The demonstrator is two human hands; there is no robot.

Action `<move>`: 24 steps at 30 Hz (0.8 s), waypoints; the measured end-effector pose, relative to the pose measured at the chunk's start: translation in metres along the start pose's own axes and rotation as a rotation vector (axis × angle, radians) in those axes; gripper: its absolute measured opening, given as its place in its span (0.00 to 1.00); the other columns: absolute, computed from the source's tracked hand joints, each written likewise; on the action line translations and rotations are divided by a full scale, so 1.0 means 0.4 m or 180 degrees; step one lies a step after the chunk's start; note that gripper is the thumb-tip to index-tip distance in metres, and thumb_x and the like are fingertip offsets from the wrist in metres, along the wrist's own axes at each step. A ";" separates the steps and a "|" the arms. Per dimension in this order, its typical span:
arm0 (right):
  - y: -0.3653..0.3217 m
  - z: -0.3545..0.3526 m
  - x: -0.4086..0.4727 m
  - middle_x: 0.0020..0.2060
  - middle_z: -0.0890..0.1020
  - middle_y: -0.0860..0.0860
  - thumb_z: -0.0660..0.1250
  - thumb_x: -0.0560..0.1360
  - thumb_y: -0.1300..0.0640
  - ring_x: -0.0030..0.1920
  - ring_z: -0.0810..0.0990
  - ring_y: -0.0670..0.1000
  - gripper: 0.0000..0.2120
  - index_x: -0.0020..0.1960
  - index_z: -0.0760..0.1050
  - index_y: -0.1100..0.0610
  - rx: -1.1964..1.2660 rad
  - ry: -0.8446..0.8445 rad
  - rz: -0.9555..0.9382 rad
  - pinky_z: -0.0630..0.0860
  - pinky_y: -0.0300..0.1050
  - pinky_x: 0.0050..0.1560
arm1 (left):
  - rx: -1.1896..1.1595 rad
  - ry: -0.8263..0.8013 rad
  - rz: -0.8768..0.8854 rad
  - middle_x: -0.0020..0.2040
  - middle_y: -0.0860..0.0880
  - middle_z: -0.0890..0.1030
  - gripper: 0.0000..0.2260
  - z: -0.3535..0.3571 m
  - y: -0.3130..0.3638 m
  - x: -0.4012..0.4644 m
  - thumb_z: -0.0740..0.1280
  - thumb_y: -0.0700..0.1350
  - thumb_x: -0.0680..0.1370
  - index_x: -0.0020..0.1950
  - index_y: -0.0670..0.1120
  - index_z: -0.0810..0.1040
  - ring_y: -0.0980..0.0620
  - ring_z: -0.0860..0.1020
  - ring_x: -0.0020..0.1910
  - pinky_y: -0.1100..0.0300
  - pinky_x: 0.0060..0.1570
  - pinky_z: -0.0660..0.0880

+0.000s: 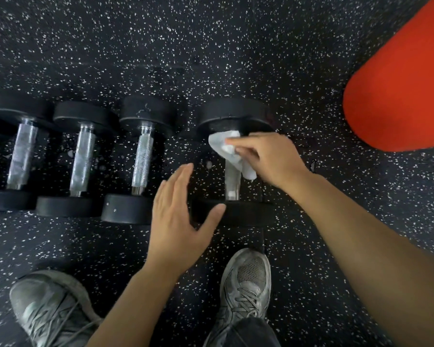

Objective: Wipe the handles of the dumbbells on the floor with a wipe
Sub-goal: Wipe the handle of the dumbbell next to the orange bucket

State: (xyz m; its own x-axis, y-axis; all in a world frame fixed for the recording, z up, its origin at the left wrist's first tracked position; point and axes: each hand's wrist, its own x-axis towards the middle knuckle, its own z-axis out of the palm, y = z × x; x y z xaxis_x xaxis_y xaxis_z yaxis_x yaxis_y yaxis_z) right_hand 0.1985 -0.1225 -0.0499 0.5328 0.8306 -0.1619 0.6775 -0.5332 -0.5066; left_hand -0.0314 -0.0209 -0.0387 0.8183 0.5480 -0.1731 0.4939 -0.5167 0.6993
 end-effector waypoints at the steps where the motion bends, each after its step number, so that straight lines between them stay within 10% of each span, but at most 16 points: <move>1: 0.005 0.001 0.002 0.55 0.84 0.43 0.62 0.84 0.47 0.48 0.81 0.47 0.14 0.66 0.79 0.38 0.0013 0.0019 0.0056 0.69 0.42 0.43 | -0.0055 0.0034 -0.0080 0.81 0.52 0.62 0.42 -0.002 -0.008 -0.006 0.59 0.72 0.77 0.83 0.50 0.55 0.54 0.57 0.81 0.42 0.79 0.57; 8: -0.001 -0.029 -0.073 0.58 0.85 0.42 0.68 0.80 0.47 0.53 0.83 0.43 0.13 0.64 0.79 0.35 0.0081 -0.1727 -0.0067 0.78 0.45 0.58 | -0.0183 -0.0037 -0.0168 0.81 0.53 0.61 0.48 0.028 0.042 0.000 0.63 0.75 0.71 0.83 0.52 0.54 0.54 0.56 0.81 0.44 0.79 0.58; 15: 0.042 -0.059 -0.036 0.58 0.84 0.45 0.60 0.84 0.48 0.52 0.81 0.49 0.15 0.67 0.77 0.37 -0.0416 -0.0089 0.0168 0.73 0.44 0.48 | -0.0060 -0.0190 0.0181 0.82 0.51 0.60 0.43 0.064 0.083 0.003 0.61 0.72 0.76 0.83 0.50 0.54 0.55 0.55 0.82 0.48 0.81 0.53; 24: 0.013 -0.087 -0.104 0.55 0.86 0.46 0.65 0.82 0.45 0.49 0.84 0.47 0.12 0.63 0.80 0.36 -0.0187 -0.1738 0.0328 0.80 0.49 0.55 | -0.0171 -0.0247 0.0112 0.81 0.50 0.62 0.45 0.083 0.071 -0.008 0.63 0.72 0.75 0.83 0.49 0.55 0.52 0.58 0.81 0.43 0.79 0.59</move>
State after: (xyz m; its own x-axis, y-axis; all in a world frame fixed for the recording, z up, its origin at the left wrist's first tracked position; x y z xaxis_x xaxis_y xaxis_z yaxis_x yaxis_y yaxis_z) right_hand 0.1975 -0.1653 -0.0165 0.2682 0.7279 -0.6311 0.6713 -0.6111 -0.4195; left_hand -0.0106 -0.0591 -0.0413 0.8562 0.4764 -0.1997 0.4498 -0.4974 0.7418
